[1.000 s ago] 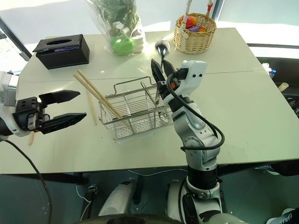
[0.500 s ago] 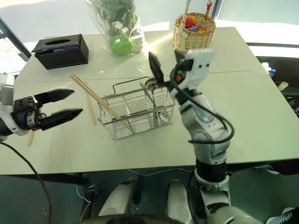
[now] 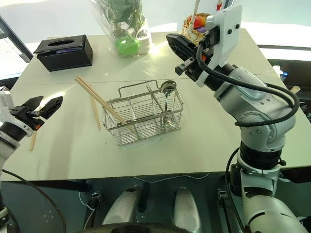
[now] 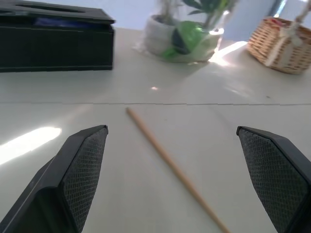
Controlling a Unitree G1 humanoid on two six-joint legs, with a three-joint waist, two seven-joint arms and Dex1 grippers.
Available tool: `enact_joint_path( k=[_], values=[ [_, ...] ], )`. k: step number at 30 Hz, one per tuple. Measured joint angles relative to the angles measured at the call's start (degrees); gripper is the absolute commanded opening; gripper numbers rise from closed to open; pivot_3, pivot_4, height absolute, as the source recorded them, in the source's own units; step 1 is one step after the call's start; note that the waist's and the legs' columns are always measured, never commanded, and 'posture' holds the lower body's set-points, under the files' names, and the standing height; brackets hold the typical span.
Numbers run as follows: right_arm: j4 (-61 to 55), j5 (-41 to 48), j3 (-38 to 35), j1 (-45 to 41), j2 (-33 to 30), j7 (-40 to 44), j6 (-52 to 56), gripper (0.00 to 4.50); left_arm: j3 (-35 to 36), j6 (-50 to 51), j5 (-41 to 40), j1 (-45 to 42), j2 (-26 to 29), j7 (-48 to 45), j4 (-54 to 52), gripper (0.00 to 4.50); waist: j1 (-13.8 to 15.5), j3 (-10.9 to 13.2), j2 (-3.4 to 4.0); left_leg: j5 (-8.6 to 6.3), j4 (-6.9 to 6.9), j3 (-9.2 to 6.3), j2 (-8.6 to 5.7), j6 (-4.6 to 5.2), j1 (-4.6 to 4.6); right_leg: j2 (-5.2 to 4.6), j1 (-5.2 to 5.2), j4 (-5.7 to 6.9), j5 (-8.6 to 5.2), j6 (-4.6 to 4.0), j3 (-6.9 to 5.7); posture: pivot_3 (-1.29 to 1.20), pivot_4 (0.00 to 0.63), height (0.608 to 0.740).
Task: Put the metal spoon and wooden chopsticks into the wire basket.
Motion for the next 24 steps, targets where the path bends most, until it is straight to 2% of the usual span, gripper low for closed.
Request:
enact_joint_path(
  k=[4,9,12,16,21,24],
  values=[
    [-1.35,10.74,-0.22,0.41,-6.5,6.29,7.36,0.02,-1.79,1.7,1.55,-3.26,-8.52,12.16,0.08,4.5,0.32,0.02,-0.27,0.0,0.07,-0.03,-0.01,0.01,-0.01,-0.03,0.18,-0.14,0.13,0.26,-0.16,0.0,0.15,0.74],
    [-1.59,16.41,-0.22,1.57,-14.84,12.45,11.7,0.02,-9.12,2.24,6.29,-4.43,-15.52,19.85,-1.76,4.5,0.56,0.2,-0.69,-0.01,0.33,-0.04,-0.02,0.0,-0.15,-0.02,0.2,-0.17,0.14,0.26,-0.25,0.0,0.15,0.74],
    [-1.24,17.97,-0.58,1.48,-17.92,14.88,12.17,0.02,-12.69,2.97,8.72,-5.88,-16.42,22.43,-3.13,4.5,0.35,0.21,-0.72,-0.06,0.62,-0.04,0.03,0.03,-0.23,0.03,0.25,-0.14,0.17,0.24,-0.29,0.0,0.15,0.74],
    [-0.31,18.01,-0.57,1.5,-20.4,17.02,12.01,0.02,-13.59,3.63,11.96,-8.74,-15.63,24.57,-3.33,4.5,0.19,0.22,-0.72,-0.16,0.79,-0.04,0.01,-0.05,-0.35,-0.01,0.29,-0.16,0.23,0.24,-0.32,0.0,0.15,0.74],
    [-0.26,17.45,-0.52,1.53,-21.2,18.25,11.05,0.02,-16.24,9.14,17.8,-12.89,-12.77,28.4,-2.76,4.5,0.44,0.22,-0.74,-0.16,0.83,-0.07,0.0,-0.05,-0.52,-0.02,0.19,-0.19,0.26,0.27,-0.38,0.0,0.15,0.74],
    [-0.25,17.4,-0.41,1.54,-21.23,18.43,10.95,0.02,-17.47,12.2,19.85,-15.79,-12.97,29.85,-1.67,4.5,1.03,0.22,-0.74,-0.13,0.85,-0.07,-0.01,0.0,-0.74,0.0,-0.03,-0.18,0.29,0.33,-0.38,0.0,0.15,0.74]
  ],
)
